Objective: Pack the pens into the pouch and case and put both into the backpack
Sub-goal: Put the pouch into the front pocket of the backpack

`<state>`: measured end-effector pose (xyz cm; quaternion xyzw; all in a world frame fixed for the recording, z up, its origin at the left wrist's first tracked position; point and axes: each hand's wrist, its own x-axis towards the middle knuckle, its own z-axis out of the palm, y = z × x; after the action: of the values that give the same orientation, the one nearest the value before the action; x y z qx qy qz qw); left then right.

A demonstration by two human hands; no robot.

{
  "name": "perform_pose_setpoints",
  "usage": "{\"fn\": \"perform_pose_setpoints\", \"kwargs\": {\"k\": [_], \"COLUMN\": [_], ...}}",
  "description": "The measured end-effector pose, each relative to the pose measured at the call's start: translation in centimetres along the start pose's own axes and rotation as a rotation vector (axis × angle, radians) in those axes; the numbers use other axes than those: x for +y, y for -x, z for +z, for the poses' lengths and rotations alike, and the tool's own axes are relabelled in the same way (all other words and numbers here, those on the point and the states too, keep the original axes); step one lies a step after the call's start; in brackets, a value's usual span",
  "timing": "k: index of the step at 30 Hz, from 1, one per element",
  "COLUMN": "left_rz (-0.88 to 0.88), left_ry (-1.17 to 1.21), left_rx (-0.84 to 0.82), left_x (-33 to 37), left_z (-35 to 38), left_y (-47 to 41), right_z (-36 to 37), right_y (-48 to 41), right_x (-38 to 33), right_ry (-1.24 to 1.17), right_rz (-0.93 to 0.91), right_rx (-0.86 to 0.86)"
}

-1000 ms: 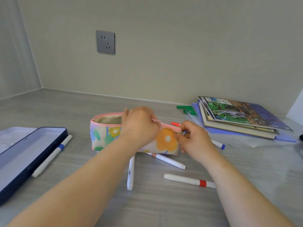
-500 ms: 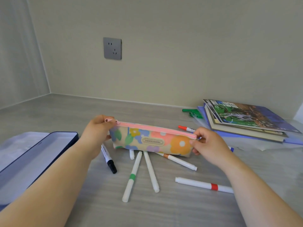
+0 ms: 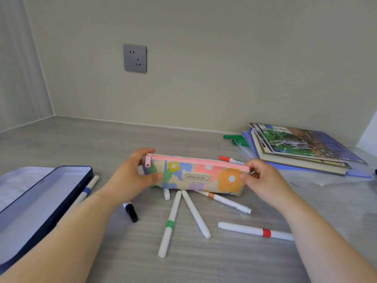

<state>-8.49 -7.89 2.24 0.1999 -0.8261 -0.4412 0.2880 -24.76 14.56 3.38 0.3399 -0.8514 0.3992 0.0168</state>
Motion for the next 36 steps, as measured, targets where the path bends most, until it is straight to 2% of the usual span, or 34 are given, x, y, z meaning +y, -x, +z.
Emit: {"fn": "perform_pose_setpoints", "kwargs": {"k": [3,6,9,11,13,16,18,20,26,30,36], "left_rz": [0.031,0.047,0.068,0.137,0.213,0.311,0.357,0.386,0.490,0.481,0.434], "left_ry": [-0.060,-0.115,-0.128,-0.132,-0.155,-0.098,-0.030,0.035,0.199,0.265,0.512], "left_rx": [0.155,0.192,0.253,0.292,0.285,0.230,0.160,0.067,-0.201,-0.374,-0.803], "left_x": [0.4,1.1,2.1,3.5,5.4,8.6,10.4,12.2,17.6,20.6,25.3], "left_z": [0.6,0.7,0.3,0.5,1.3,2.9,4.4,6.6,16.3,21.9,25.8], "left_y": [0.1,0.3,0.7,1.2,1.9,1.9,1.4,1.2,2.7,3.0,1.6], "right_z": [0.2,0.3,0.1,-0.3,-1.3,-4.4,-7.0,-9.7,-17.0,-22.2,-29.4], "right_y": [0.1,0.6,1.0,1.1,1.2,1.6,2.3,3.5,9.5,12.2,13.0], "right_x": [-0.1,-0.8,-2.4,-3.7,-5.1,-6.3,-6.0,-4.7,1.1,3.7,5.9], "right_ry": [0.036,0.108,0.316,0.460,0.576,0.604,0.577,0.576,0.671,0.660,0.734], "right_rz": [-0.005,0.001,-0.193,-0.363,-0.449,-0.362,-0.283,-0.226,0.029,0.138,0.204], "right_rx": [-0.033,-0.006,0.152,0.191,0.142,0.009,-0.096,-0.131,-0.033,-0.023,0.072]}}
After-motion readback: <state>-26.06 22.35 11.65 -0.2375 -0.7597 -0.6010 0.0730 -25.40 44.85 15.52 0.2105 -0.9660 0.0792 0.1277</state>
